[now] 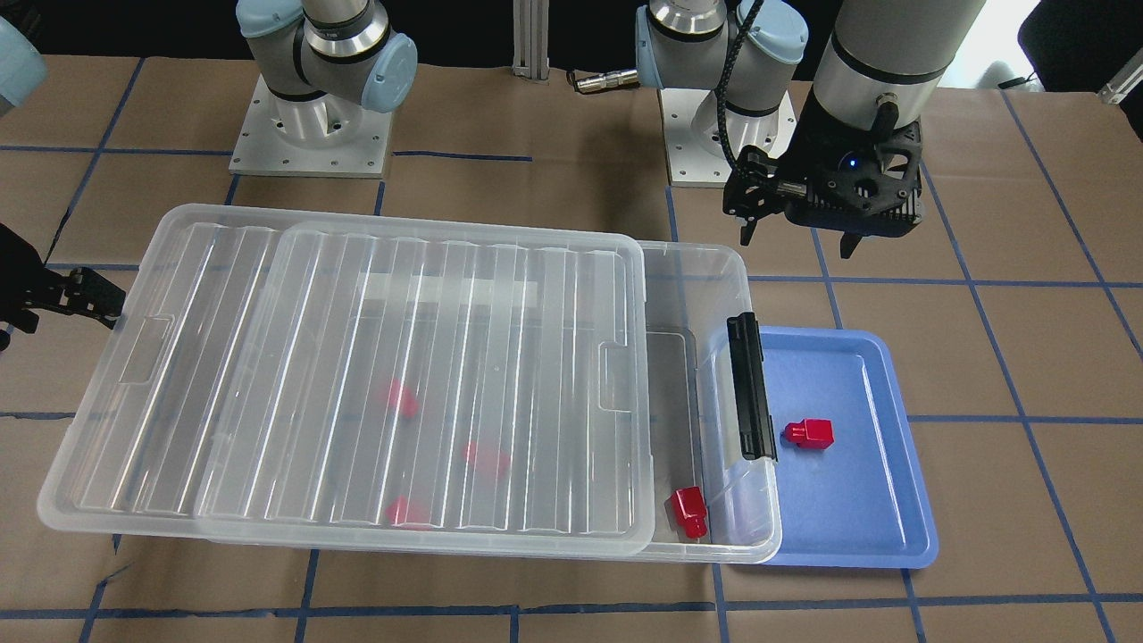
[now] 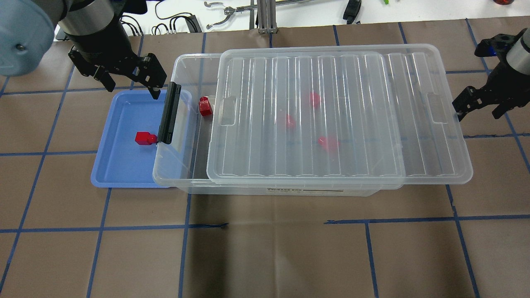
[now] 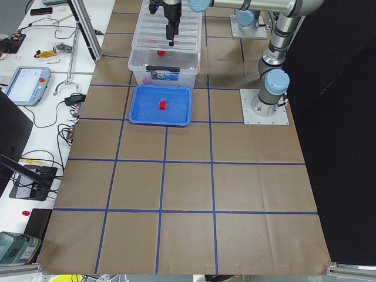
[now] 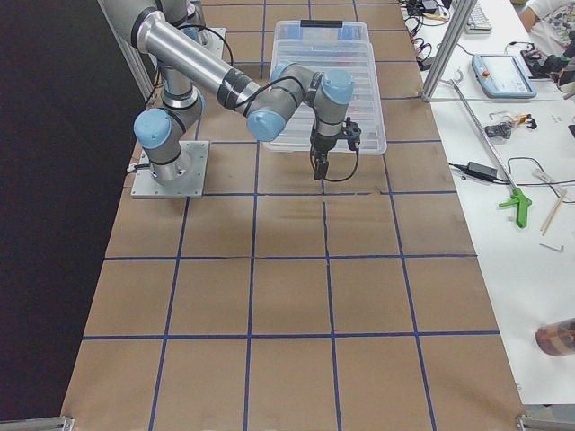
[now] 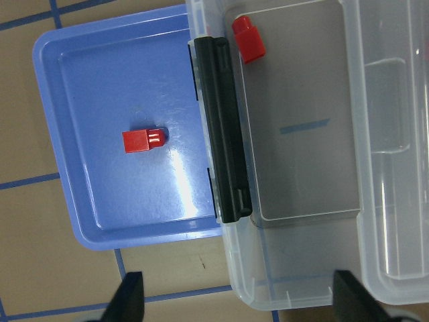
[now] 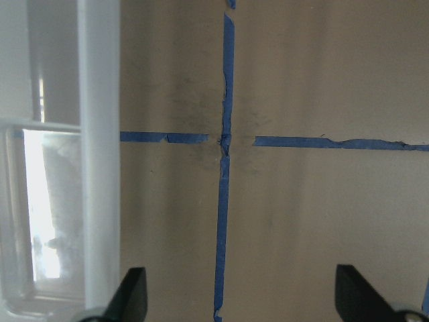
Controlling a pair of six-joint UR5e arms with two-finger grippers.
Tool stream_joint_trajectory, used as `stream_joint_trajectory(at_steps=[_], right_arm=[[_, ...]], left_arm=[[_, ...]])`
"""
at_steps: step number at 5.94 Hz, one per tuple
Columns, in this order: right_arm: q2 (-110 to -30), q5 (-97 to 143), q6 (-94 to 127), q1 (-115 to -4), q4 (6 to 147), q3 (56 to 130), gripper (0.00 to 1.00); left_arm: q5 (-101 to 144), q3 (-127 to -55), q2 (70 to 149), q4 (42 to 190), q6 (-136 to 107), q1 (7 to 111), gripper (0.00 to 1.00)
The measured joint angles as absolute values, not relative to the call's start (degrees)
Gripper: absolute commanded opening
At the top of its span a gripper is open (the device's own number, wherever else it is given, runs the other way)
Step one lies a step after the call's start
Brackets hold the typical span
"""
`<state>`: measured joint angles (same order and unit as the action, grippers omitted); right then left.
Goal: Place red block in blue tray from box
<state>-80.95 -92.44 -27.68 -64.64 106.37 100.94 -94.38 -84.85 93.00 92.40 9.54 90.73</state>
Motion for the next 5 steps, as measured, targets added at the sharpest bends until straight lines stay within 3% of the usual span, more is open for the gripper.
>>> stream_joint_trajectory(at_steps=[5], right_arm=[[-80.97, -89.83, -27.35, -68.53, 106.77, 102.05, 1.0]], left_arm=[[-93.39, -85.22, 92.18, 92.39, 5.79, 90.34, 0.98]])
